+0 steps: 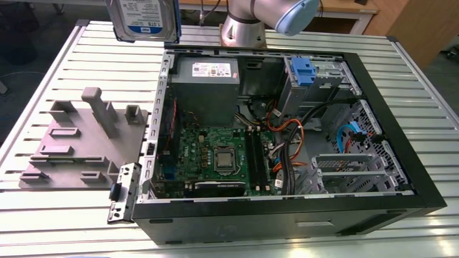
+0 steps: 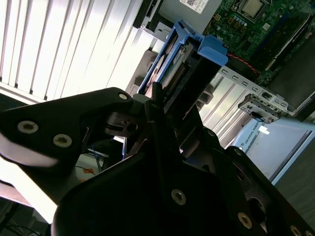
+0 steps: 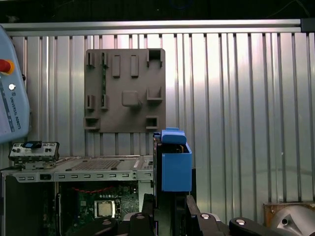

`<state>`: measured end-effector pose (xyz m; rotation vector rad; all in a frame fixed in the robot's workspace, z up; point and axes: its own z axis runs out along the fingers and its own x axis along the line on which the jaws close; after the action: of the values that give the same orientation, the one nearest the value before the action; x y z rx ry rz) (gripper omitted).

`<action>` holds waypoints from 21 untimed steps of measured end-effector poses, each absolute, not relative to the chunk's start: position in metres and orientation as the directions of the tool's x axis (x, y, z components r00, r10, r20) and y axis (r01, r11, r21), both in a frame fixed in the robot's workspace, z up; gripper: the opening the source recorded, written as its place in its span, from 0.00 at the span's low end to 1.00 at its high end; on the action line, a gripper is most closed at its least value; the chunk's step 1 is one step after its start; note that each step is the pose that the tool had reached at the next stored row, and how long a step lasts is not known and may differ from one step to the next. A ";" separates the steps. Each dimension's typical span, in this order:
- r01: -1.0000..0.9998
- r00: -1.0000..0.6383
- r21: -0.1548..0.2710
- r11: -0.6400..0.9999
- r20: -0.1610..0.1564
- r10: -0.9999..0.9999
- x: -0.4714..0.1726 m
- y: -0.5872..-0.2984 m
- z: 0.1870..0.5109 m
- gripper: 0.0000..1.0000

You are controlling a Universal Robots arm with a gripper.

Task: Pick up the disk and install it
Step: 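Pick up the disk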

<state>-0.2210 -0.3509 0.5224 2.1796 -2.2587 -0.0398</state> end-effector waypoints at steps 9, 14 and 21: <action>-0.999 -0.036 0.020 0.035 -0.016 -0.999 -0.220 -0.351 0.522 0.35; -0.999 -0.036 0.020 0.035 -0.016 -0.999 -0.215 -0.351 0.522 0.35; -0.999 -0.036 0.020 0.035 -0.016 -0.999 -0.206 -0.350 0.522 0.35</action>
<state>-0.2062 -0.3503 0.5224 2.1796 -2.2587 -0.0398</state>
